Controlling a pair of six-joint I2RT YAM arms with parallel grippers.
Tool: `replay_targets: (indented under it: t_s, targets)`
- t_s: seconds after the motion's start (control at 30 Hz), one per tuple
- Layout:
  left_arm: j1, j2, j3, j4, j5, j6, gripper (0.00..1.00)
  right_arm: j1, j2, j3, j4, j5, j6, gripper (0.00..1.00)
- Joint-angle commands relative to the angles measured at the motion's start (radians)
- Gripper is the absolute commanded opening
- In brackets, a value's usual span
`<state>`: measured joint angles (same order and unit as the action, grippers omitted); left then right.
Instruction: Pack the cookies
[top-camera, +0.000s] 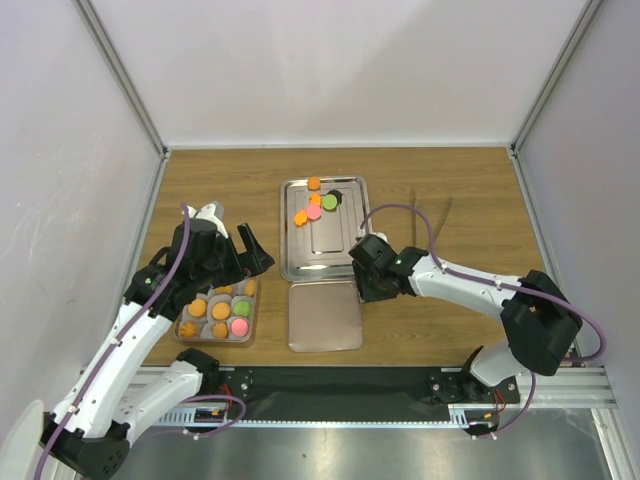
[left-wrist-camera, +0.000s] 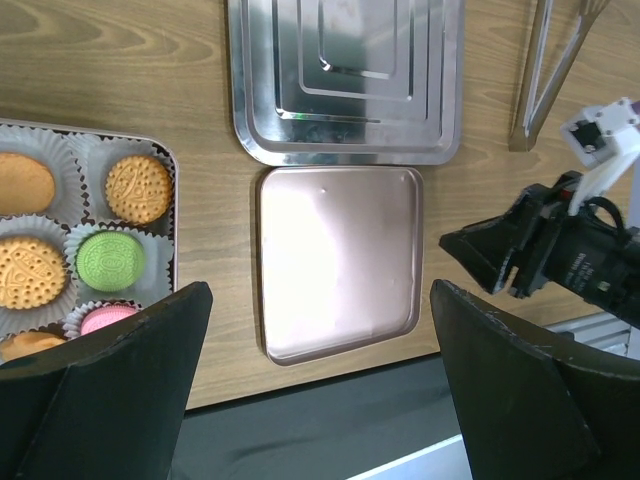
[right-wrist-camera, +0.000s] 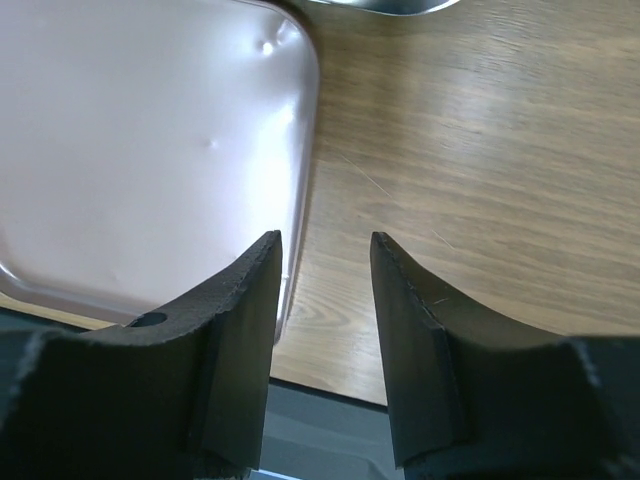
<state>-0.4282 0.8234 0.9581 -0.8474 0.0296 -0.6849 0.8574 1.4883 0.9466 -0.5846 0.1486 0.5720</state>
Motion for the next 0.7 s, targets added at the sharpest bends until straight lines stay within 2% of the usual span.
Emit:
replay_targets:
  t_s: [0.0,0.17,0.43,0.67]
  targets:
    - [-0.012,-0.015,-0.007,0.015,-0.017,-0.022,0.97,0.015,0.041,0.024,0.054,-0.004,0.022,0.45]
    - [-0.014,-0.021,-0.01,0.005,-0.025,-0.016,0.98,0.019,0.085,0.021,0.095,-0.02,0.029,0.43]
    - [-0.014,-0.036,-0.015,-0.016,-0.028,0.002,0.97,0.035,0.139,0.014,0.135,-0.035,0.045,0.33]
    - [-0.014,-0.053,-0.01,-0.041,-0.026,0.015,0.98,0.049,0.136,0.029,0.099,-0.041,0.052,0.17]
